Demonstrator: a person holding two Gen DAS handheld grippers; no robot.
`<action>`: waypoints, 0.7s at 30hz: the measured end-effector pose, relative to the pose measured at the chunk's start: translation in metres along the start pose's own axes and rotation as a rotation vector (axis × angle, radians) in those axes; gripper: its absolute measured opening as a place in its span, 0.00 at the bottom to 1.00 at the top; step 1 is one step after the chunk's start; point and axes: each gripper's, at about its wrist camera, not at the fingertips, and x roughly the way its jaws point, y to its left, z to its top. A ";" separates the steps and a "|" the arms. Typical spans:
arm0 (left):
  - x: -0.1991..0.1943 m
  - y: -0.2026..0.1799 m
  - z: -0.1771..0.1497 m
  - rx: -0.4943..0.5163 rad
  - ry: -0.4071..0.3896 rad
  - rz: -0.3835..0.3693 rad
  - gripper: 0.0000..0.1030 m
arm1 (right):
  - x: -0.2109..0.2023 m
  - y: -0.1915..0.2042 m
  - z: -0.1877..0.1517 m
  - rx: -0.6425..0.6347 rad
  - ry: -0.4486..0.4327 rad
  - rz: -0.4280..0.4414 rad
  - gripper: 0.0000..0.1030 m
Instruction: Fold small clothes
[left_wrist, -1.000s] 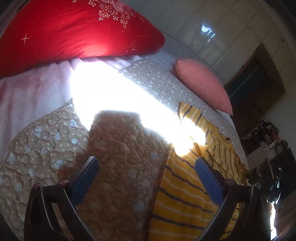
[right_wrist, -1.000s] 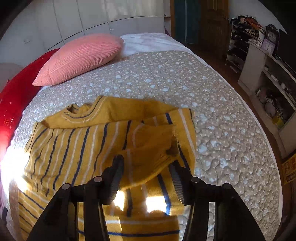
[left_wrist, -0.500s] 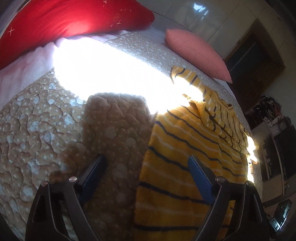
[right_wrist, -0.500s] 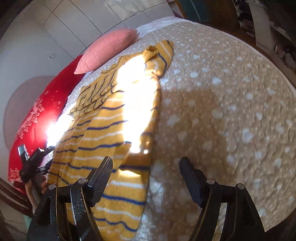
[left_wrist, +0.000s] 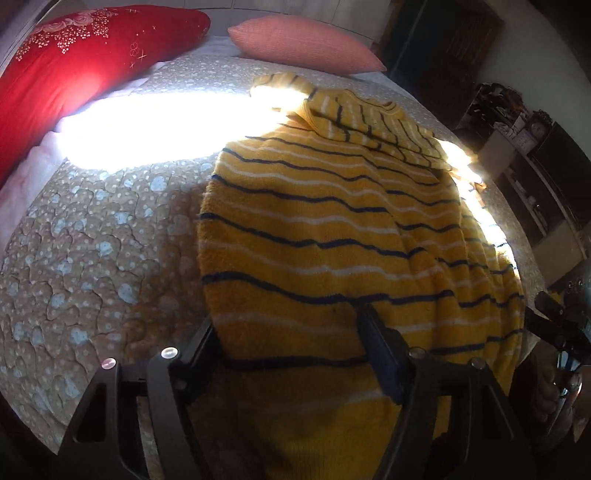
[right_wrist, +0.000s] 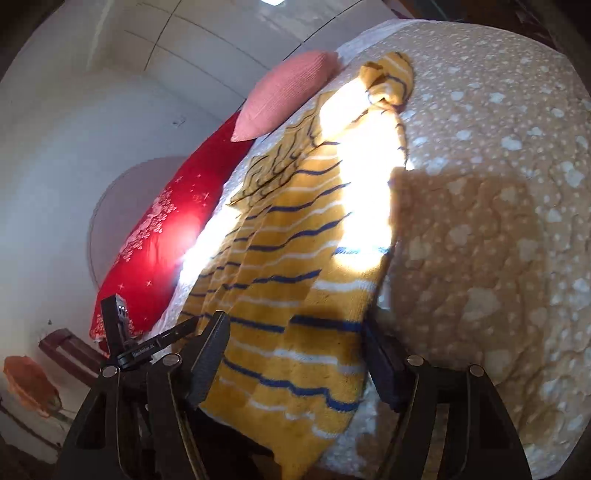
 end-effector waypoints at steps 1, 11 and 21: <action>-0.002 0.002 -0.001 -0.008 0.003 -0.026 0.64 | 0.002 0.002 -0.003 -0.004 0.008 0.018 0.72; 0.011 -0.012 0.005 -0.055 0.032 -0.049 0.58 | 0.029 0.017 -0.024 -0.019 0.058 -0.004 0.41; -0.024 -0.004 -0.014 -0.180 0.016 -0.035 0.07 | 0.006 0.007 -0.026 0.069 0.060 0.070 0.11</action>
